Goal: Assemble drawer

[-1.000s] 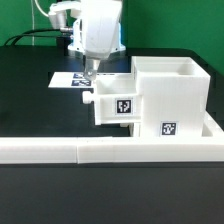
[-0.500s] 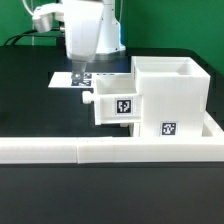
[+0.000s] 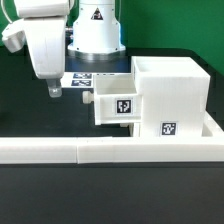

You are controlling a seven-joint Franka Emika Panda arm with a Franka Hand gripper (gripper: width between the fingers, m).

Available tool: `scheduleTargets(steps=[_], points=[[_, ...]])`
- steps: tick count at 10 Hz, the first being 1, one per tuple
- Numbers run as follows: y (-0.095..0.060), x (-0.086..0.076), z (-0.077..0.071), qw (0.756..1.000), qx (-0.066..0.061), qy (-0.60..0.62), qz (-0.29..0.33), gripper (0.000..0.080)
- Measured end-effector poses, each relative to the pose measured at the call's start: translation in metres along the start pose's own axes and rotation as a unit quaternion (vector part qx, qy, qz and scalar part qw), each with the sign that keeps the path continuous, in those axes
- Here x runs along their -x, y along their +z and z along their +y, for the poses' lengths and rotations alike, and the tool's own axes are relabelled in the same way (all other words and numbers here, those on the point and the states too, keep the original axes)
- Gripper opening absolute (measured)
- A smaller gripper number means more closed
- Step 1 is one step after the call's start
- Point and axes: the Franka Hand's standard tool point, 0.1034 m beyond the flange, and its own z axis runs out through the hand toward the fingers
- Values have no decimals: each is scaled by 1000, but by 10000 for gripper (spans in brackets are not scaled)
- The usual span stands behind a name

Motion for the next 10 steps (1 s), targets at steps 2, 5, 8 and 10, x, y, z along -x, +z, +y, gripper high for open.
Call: scheduleTargets(steps=[2, 5, 8, 10], points=[[4, -16, 0, 1000, -3, 13, 4, 649], [8, -36, 2, 999, -4, 32, 10, 649], [8, -62, 8, 998, -3, 54, 15, 649], [9, -77, 13, 998, -3, 52, 20, 649]])
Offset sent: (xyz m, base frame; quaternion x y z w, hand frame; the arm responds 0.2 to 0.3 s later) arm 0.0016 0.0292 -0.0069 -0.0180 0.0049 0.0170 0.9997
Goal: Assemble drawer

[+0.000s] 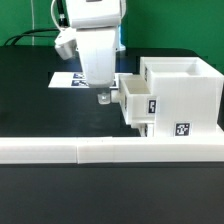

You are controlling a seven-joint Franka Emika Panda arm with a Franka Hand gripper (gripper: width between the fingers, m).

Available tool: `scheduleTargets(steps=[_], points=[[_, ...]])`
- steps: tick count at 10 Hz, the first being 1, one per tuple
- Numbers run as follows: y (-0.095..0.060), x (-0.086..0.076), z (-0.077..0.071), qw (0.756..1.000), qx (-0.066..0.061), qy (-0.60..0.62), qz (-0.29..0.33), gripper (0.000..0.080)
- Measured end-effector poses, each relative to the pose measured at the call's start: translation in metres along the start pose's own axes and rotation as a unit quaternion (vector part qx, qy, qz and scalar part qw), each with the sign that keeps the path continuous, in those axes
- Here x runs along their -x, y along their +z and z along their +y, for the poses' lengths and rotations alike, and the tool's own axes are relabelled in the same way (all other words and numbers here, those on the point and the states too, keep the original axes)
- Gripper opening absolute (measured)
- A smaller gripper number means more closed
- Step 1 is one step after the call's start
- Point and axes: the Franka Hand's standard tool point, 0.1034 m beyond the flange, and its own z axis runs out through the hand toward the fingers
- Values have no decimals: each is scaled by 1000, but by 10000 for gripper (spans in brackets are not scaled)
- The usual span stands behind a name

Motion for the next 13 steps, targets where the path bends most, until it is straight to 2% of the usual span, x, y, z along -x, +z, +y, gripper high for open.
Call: scheduleTargets(steps=[4, 7, 8, 10, 11, 12, 13], points=[[6, -27, 1, 1000, -2, 15, 7, 649], [7, -31, 2, 999, 0, 45, 8, 649], [7, -22, 1, 999, -1, 36, 8, 649], [2, 17, -1, 1000, -20, 9, 6, 649], [-4, 30, 2, 1000, -23, 13, 4, 649], [-13, 39, 4, 1000, -18, 16, -2, 649], [-18, 41, 5, 1000, -13, 18, -3, 649]])
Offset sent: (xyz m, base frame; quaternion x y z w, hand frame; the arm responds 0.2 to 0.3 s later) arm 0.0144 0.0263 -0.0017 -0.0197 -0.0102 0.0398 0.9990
